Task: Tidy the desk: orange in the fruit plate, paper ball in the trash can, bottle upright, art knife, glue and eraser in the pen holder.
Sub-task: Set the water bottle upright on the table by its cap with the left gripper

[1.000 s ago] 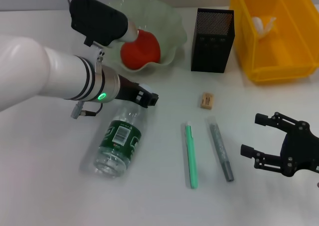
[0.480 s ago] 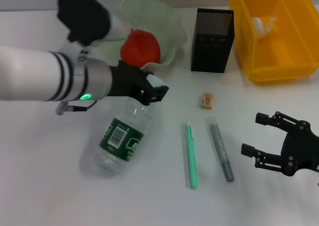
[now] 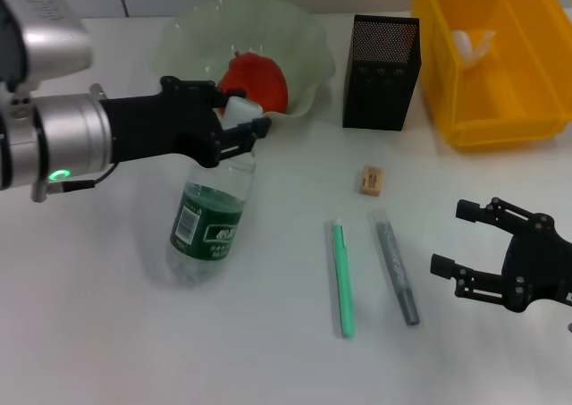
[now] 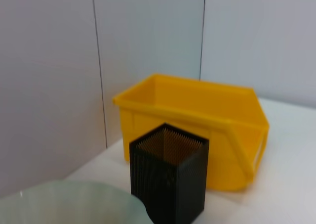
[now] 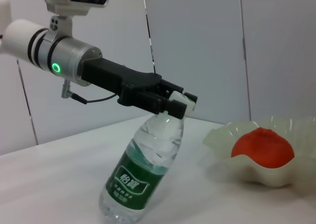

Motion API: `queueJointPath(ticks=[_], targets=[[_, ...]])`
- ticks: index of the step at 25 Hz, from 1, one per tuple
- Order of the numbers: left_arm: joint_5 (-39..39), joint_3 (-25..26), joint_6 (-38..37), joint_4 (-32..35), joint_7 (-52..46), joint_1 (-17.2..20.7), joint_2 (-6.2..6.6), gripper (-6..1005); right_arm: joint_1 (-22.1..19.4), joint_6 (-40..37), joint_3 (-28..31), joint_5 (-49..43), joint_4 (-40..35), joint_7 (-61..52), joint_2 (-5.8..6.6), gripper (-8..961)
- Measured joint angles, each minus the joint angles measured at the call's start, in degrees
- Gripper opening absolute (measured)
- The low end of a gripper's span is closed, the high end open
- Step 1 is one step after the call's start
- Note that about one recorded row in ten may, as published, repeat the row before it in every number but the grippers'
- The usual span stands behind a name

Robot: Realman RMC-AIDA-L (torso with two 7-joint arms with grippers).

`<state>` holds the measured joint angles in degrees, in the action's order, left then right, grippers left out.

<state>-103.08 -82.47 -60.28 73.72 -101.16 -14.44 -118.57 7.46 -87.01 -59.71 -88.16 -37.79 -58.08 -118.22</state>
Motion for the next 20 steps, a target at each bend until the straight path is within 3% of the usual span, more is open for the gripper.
queueJointPath(ticks=[9,17,20], targets=[[17.82,8.99,-8.12,-13.87,23.89,-0.33,0.0,474,0.11,-0.41,-0.01,0.01,-0.08,-0.28,0.0,853],[19.26,10.78,-9.43,-18.51,28.33,-2.17,0.09,388,0.29,-0.71,-0.05,-0.09,-0.75,-1.49,0.0,852],[19.38,10.81,-9.52,-18.39,28.88,-2.29,0.09,314,0.5,-0.78,0.01,-0.63,-0.91,-1.85,0.0,852]])
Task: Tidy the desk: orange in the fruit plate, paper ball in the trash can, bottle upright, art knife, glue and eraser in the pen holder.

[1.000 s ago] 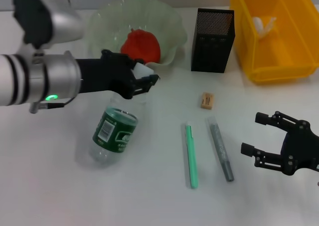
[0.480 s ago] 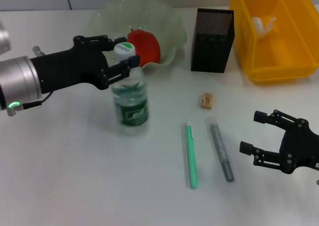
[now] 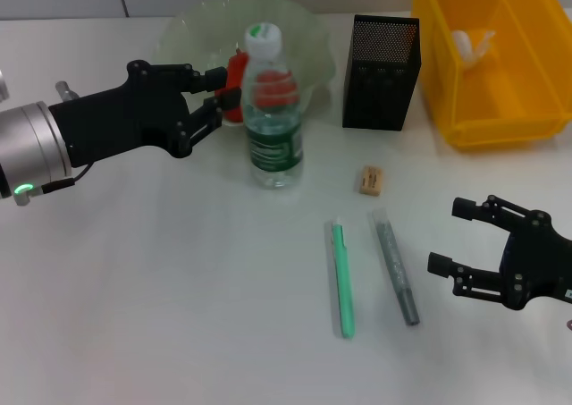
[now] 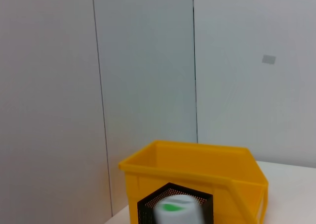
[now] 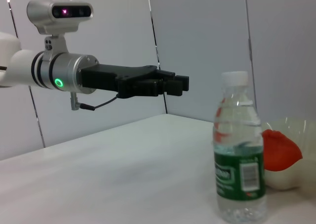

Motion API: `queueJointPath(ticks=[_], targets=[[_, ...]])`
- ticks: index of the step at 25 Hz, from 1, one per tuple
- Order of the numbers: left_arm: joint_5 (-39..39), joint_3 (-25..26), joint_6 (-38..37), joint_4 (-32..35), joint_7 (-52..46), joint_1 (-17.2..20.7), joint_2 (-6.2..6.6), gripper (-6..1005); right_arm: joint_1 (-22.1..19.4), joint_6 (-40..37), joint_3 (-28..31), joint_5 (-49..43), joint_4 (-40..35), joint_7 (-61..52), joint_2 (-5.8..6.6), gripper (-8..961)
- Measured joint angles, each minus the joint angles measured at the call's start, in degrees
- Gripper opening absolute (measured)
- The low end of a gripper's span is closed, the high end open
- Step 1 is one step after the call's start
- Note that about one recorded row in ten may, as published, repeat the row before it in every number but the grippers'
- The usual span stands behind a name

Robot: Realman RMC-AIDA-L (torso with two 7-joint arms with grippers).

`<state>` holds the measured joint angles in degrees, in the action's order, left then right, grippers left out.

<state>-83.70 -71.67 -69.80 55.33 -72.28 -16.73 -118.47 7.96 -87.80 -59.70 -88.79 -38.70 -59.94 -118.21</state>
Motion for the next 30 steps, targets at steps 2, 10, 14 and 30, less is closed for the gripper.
queueJointPath(ticks=[2,10,14,30], targets=[[0.13,0.03,-0.33,0.5,0.35,0.16,0.0,264,0.01,-0.01,0.01,-0.03,0.0,-0.01,0.0,853],[2.68,1.07,-11.39,-2.7,7.42,2.15,-0.17,99,-0.54,-1.43,0.45,-0.11,-2.46,-2.62,0.0,853],[2.65,0.57,-15.16,-7.98,11.53,1.97,-0.1,21,-1.4,-3.66,2.94,-2.85,-10.62,-14.53,0.34,852],[2.73,6.57,-15.82,-29.81,30.1,2.54,-0.24,769,19.06,-17.91,-11.01,-42.68,-58.14,-93.09,-1.03,849]])
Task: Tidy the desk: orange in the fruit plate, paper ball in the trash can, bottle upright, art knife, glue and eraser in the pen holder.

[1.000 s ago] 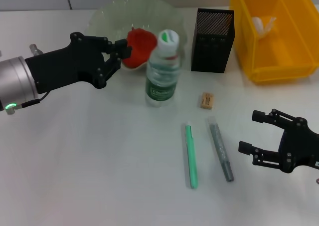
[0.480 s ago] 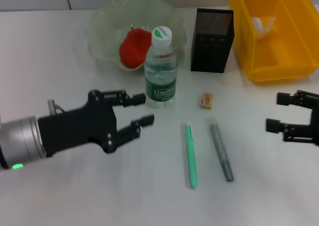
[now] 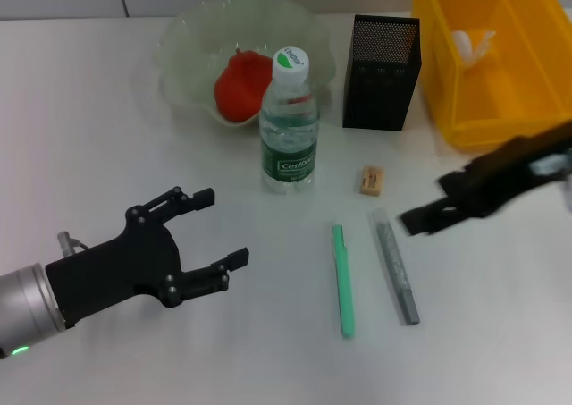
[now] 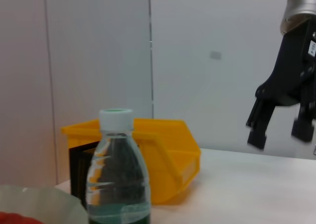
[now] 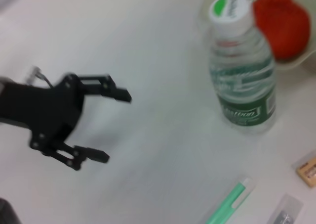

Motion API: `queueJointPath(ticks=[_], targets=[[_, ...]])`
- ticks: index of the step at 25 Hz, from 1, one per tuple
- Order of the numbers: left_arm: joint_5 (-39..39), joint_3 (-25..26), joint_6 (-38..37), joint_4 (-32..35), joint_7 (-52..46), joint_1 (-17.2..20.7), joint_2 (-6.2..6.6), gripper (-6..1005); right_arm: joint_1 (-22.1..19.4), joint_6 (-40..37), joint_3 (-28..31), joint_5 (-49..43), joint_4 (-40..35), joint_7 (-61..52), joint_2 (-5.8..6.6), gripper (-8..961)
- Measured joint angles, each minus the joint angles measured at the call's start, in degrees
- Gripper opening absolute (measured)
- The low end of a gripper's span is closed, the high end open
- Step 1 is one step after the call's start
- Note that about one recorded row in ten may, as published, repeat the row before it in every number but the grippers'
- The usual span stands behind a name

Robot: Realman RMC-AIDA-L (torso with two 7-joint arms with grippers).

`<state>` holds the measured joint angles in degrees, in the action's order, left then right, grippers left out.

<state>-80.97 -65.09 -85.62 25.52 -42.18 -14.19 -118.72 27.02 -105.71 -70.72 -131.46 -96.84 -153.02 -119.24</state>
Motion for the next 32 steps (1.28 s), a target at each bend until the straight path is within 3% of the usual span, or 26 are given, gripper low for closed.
queueJointPath(ticks=[2,3,4,7,9,19,32], targets=[[0.01,0.73,-0.03,-0.09,0.05,0.28,0.07,815,6.1,3.73,-8.94,-6.28,4.62,-7.02,-0.05,846],[0.01,0.73,-0.03,-0.09,0.05,0.28,0.07,839,6.1,3.73,-8.94,-6.28,4.62,-7.02,-0.05,845],[0.02,0.95,-0.06,-0.14,0.07,0.39,0.11,862,9.21,6.47,-13.91,-9.96,8.22,-9.96,-0.14,844],[0.03,1.02,-0.02,-0.2,0.08,0.47,0.15,859,11.65,9.62,-18.06,-12.34,12.05,-12.32,-0.24,841],[0.03,1.06,0.0,-0.22,0.09,0.49,0.16,857,14.47,15.11,-20.97,-13.13,18.6,-14.68,-0.38,841],[0.03,1.11,0.07,-0.29,0.13,0.6,0.13,853,19.99,25.58,-26.7,-11.04,32.32,-16.13,-0.68,841],[0.02,1.8,-0.13,-0.3,0.17,0.81,0.22,853,22.06,28.91,-32.51,-9.27,37.08,-16.22,-0.65,788]])
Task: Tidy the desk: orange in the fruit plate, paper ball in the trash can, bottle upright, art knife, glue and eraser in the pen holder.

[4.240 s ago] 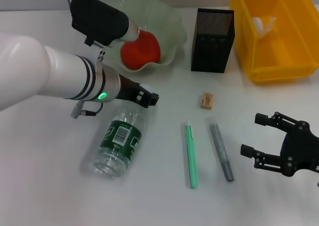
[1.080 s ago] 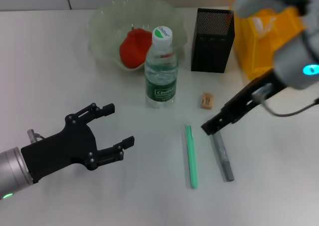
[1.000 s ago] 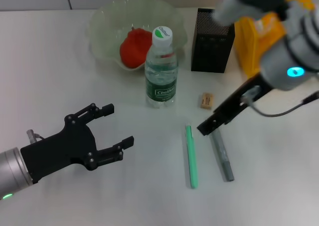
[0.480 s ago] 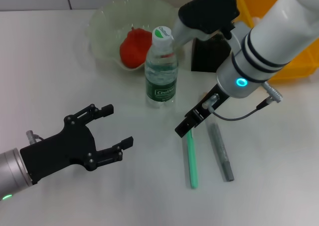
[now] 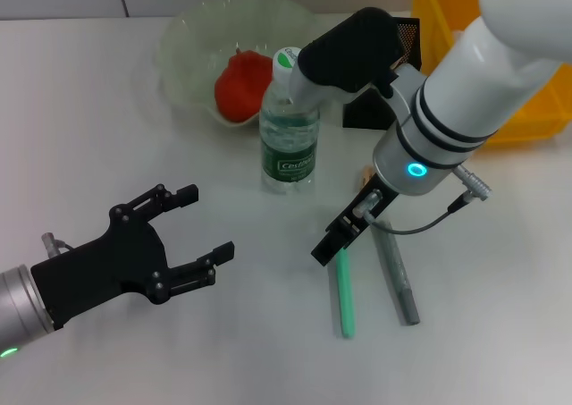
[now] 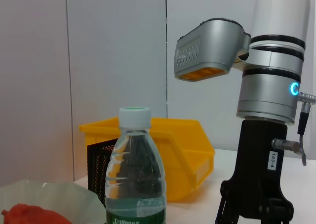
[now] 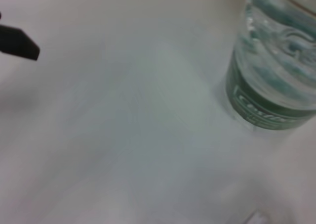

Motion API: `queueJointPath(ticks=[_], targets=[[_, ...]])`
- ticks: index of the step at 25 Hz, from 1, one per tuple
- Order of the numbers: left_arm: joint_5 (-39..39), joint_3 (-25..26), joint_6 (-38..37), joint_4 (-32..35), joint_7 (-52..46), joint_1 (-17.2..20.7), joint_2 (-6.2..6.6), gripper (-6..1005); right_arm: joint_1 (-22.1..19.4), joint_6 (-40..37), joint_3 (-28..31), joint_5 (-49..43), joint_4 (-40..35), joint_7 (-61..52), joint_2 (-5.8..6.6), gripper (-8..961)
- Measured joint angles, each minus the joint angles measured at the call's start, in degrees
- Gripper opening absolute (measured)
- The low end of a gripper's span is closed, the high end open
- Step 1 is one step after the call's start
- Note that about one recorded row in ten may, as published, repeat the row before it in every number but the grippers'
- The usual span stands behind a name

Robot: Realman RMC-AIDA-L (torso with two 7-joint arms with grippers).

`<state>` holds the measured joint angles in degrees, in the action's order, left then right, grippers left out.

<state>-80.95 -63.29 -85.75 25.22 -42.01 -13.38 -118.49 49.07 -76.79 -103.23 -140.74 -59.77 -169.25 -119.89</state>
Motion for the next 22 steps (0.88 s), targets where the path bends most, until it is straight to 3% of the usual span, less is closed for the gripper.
queueJointPath(ticks=[7,22], targets=[[0.0,0.47,0.02,0.0,0.01,0.03,0.02,853,1.2,0.48,-1.13,1.46,2.11,-0.09,0.01,754],[0.0,0.63,0.1,0.0,0.0,0.15,0.02,852,2.14,0.07,-1.6,3.63,3.47,0.49,0.01,400]])
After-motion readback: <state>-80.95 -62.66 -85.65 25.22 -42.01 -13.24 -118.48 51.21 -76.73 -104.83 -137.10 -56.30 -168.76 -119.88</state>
